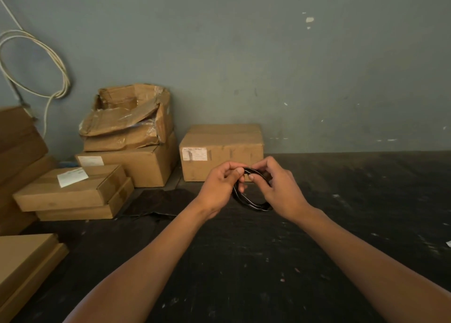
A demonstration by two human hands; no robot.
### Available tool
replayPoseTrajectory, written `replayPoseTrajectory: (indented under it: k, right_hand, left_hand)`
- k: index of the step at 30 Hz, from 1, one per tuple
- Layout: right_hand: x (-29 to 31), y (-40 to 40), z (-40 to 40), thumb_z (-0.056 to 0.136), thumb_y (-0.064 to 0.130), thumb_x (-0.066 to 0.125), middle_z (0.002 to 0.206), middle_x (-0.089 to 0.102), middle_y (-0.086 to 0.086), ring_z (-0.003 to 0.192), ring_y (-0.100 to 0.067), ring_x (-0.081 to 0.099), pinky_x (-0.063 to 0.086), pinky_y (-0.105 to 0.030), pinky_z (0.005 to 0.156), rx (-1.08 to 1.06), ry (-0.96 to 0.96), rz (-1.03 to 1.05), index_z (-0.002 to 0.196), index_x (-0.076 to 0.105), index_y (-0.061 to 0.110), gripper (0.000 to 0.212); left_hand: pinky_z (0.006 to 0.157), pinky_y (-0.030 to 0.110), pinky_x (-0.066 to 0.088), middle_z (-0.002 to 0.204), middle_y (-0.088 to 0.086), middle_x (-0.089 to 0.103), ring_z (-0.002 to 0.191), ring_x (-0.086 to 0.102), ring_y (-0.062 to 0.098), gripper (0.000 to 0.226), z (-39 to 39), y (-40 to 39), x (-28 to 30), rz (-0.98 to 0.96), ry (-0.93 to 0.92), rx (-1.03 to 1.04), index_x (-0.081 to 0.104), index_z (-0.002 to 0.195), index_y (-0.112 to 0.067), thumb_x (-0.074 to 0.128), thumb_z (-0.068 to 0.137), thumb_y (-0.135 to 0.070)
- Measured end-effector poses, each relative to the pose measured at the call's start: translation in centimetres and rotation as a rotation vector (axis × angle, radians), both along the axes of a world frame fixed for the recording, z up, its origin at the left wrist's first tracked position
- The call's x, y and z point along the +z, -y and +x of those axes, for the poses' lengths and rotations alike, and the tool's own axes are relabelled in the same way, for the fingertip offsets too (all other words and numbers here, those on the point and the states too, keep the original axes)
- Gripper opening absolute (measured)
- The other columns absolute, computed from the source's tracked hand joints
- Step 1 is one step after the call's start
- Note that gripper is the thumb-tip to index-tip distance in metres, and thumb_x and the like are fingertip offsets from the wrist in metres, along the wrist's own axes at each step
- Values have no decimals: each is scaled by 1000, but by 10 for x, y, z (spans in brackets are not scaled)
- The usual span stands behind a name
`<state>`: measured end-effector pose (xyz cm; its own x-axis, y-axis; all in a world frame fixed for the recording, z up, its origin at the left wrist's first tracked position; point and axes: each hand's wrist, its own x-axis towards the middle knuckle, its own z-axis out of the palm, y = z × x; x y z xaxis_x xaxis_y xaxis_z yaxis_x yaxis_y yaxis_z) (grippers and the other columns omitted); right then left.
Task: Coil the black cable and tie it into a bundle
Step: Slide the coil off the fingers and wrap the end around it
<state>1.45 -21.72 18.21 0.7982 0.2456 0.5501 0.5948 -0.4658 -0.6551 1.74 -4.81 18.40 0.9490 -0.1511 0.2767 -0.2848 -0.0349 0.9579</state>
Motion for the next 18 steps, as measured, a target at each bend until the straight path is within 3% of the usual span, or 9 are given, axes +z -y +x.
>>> replayPoseTrajectory:
  k: [4,11,15,18]
  right_hand:
    - [-8,4,-3,91,17,65,100,67,15,94,7,62,47,-8,77,-21,-35,4,116,59,20,26]
    - [-23,14,-1,93,15,62,85,66,12,78,1,64,44,-10,66,-44,-57,-40,107,61,18,14]
    - [-34,18,-1,93,13,62,82,63,14,74,9,61,43,-4,65,-34,-32,-37,104,58,19,13]
    - [-47,22,-1,93,12,62,82,64,11,74,6,62,45,-7,67,-51,-11,-35,106,58,14,14]
  left_hand:
    - [77,29,56,77,4,58,65,58,11,23,0,0,-8,-38,-24,24,61,118,0,46,102,-6]
    - [94,45,55,75,0,56,76,66,16,30,-5,-5,1,79,-369,-184,59,126,-2,43,104,-15]
    - [85,42,55,75,3,54,68,61,16,12,-8,5,-6,-83,-428,-140,56,108,-9,46,103,-13]
    - [76,39,53,72,5,50,59,50,14,7,-10,18,-23,-250,-434,-81,50,101,-11,45,103,-7]
